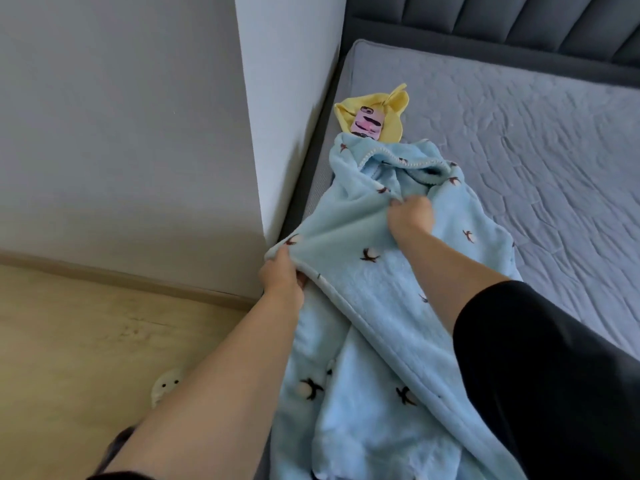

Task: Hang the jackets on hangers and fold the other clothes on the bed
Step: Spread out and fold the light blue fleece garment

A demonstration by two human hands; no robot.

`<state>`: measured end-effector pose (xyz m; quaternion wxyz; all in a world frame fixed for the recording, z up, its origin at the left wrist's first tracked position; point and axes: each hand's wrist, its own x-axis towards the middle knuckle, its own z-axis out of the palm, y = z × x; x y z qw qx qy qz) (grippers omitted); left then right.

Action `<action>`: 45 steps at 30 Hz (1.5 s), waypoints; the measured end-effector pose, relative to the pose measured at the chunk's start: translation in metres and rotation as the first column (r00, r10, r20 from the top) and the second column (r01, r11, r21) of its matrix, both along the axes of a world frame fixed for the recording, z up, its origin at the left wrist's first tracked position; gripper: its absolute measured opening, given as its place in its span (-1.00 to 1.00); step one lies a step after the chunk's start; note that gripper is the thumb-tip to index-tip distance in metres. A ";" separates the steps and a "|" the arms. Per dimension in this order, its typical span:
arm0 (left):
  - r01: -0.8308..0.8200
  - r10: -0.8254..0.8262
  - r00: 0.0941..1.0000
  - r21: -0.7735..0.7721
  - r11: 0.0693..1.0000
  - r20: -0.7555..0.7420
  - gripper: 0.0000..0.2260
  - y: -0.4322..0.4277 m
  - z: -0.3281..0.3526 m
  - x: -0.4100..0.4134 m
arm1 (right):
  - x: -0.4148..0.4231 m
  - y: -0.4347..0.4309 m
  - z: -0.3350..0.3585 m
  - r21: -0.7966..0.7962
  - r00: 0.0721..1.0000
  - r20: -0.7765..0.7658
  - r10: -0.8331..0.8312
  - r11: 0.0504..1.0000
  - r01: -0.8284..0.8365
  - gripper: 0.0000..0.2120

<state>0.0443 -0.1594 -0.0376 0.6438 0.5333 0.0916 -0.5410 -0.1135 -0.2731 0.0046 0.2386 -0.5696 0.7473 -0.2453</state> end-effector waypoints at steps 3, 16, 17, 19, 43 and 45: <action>-0.001 -0.001 0.998 0.037 0.999 0.068 -0.85 0.005 -0.003 0.009 | 0.004 0.008 -0.002 -0.044 0.994 -0.090 0.062 0.997 -0.066 -0.72; 0.272 -0.465 -0.713 0.819 0.506 0.524 -0.50 0.053 -0.011 -0.072 | -0.089 0.128 -0.056 0.075 0.767 -0.548 0.335 0.932 -0.354 -0.47; 0.242 -0.501 -0.704 0.833 0.497 0.504 -0.48 0.055 -0.010 -0.075 | -0.094 0.134 -0.057 0.049 0.781 -0.549 0.297 0.945 -0.324 -0.46; 0.260 -0.437 -0.715 0.789 0.557 0.545 -0.45 0.059 -0.008 -0.085 | -0.102 0.152 -0.059 -0.026 0.792 -0.559 0.244 0.950 -0.311 -0.45; 0.347 -0.155 -0.871 0.807 0.478 0.466 -0.34 0.165 -0.023 -0.115 | -0.133 0.219 -0.061 0.051 0.756 -0.496 0.428 0.883 -0.466 -0.50; 0.326 -0.200 -0.859 0.805 0.496 0.472 -0.39 0.162 -0.023 -0.105 | -0.129 0.216 -0.063 0.112 0.738 -0.506 0.447 0.882 -0.458 -0.50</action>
